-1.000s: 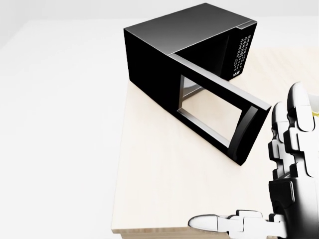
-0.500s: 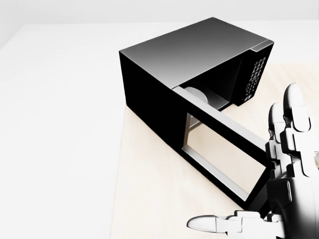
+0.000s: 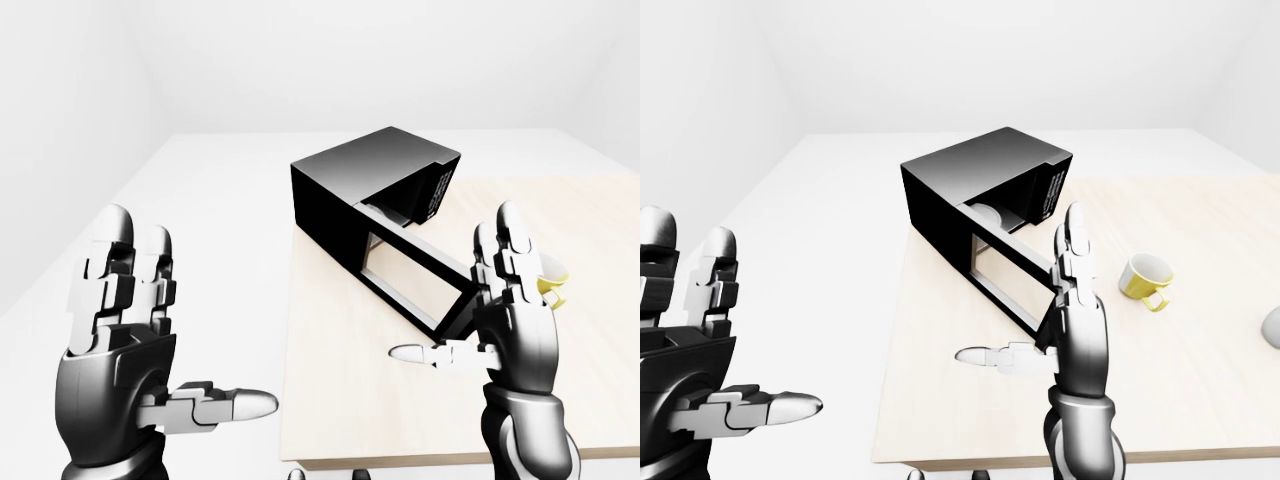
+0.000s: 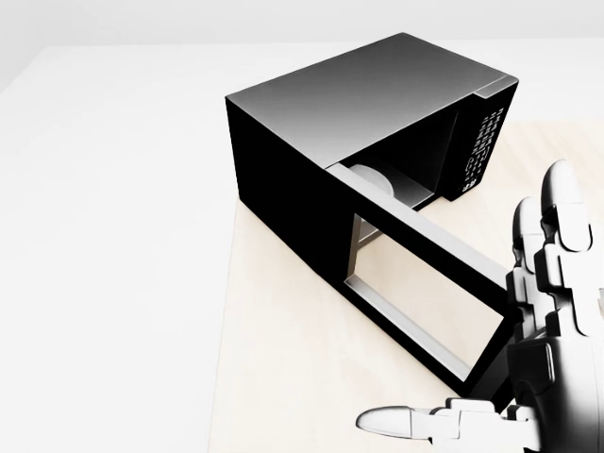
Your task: Close the microwave.
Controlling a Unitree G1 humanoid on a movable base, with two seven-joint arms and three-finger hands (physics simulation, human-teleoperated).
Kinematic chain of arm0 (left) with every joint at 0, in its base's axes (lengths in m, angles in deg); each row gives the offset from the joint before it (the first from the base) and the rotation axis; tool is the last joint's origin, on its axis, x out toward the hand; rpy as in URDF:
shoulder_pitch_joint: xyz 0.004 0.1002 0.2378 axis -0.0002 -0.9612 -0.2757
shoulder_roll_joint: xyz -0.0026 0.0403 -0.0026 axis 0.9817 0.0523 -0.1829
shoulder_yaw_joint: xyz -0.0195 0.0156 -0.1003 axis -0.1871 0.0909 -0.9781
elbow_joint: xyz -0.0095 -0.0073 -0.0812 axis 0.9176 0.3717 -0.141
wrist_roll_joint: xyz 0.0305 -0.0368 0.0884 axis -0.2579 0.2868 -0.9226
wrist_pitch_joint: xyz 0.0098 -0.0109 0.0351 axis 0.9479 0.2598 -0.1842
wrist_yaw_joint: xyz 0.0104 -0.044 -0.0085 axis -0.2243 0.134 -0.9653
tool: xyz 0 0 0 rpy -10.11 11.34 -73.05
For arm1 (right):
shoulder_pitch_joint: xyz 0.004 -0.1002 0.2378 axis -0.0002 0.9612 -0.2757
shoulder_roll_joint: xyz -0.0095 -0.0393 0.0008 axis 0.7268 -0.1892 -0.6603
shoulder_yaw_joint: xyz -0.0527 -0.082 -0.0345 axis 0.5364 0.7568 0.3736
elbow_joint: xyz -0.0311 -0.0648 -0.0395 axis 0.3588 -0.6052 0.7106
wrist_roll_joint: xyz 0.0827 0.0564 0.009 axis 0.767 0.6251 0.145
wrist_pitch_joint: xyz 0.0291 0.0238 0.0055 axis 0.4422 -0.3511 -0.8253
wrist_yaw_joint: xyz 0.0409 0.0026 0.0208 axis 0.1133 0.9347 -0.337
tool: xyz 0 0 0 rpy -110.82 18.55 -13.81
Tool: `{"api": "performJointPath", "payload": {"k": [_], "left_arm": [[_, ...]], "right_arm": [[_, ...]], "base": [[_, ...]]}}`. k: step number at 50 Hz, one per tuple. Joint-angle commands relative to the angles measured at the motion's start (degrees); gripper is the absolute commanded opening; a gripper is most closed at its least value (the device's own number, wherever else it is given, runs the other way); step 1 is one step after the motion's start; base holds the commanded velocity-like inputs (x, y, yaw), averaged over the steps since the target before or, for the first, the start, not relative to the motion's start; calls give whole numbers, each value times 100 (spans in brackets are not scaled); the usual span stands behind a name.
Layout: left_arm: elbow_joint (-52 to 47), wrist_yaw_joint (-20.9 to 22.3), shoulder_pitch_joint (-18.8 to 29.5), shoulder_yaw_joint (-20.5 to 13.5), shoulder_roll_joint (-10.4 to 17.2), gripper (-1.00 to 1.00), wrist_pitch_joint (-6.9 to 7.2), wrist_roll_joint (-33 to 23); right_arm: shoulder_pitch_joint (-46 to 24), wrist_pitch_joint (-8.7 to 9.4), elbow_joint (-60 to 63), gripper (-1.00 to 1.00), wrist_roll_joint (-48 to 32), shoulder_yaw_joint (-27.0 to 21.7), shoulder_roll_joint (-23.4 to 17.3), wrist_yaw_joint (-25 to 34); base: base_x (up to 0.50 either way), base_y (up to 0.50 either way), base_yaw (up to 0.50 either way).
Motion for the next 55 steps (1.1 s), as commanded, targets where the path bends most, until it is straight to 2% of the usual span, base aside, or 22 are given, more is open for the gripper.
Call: {"api": "performJointPath", "payload": {"k": [1,19,37,46,55], "left_arm": [[-11,-7,0,0,4,100,0,15],[-18,-6,20,-40,-8,100,0,35],[8,-12,58,-75,-22,100,0,45],[48,-20,55,-71,-17,100,0,23],[62,-21,64,-64,-6,100,0,-4]], "right_arm": [[29,0,1,100,-46,51,-1,-40],[151,0,-551,100,-208,790,-258,-402],[35,-6,-1107,100,-281,973,-321,-573],[-71,-164,-1521,100,-339,1038,-300,-641],[-383,-411,-2326,100,-363,915,-189,-703]], "base": [[0,0,0],[0,0,0],[0,0,0],[0,0,0],[0,0,0]]}}
